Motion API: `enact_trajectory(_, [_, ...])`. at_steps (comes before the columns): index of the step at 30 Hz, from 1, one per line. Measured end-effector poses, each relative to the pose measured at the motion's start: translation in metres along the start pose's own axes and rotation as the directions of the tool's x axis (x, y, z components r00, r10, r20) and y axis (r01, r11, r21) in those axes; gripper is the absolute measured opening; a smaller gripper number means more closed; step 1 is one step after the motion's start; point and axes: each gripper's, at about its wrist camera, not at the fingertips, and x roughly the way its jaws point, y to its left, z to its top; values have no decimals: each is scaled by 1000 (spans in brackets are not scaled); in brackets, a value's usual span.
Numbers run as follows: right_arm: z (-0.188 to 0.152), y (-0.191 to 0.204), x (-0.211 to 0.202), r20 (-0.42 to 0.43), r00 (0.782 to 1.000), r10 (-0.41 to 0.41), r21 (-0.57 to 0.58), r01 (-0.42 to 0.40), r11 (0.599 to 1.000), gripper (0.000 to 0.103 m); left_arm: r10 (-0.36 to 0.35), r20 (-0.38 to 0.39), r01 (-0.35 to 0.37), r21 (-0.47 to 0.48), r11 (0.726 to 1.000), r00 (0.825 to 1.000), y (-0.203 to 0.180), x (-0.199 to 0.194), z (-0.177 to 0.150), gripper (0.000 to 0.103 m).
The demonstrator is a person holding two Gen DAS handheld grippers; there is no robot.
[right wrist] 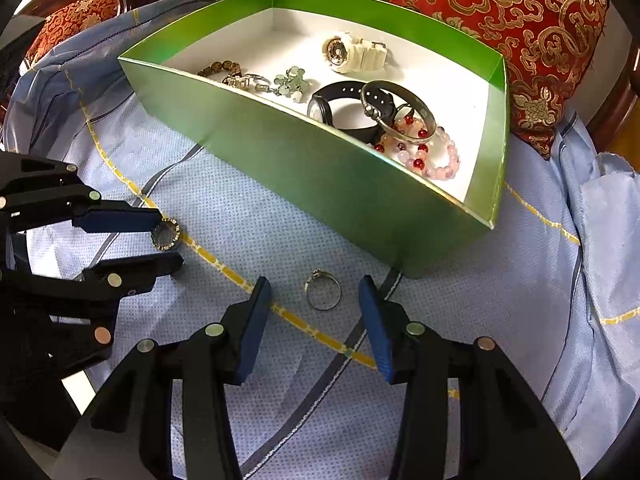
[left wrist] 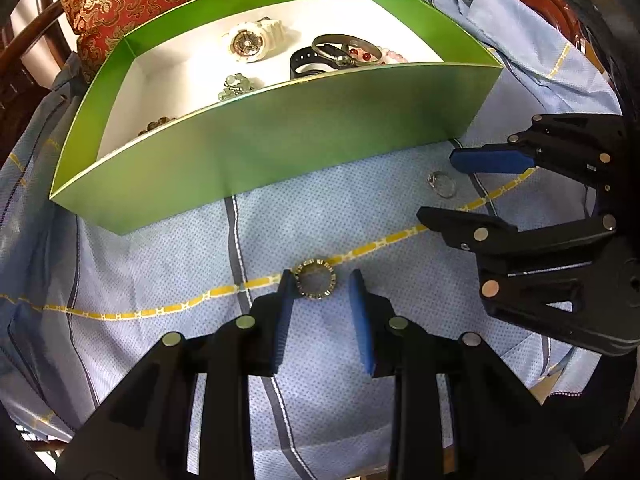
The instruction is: Organize jewelry
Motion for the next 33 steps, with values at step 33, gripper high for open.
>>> enact_trajectory(33, [3,16,2,25,1000,0,-56,1,998,43,62,7,-60,-140,988,998,24,-2,-7,21])
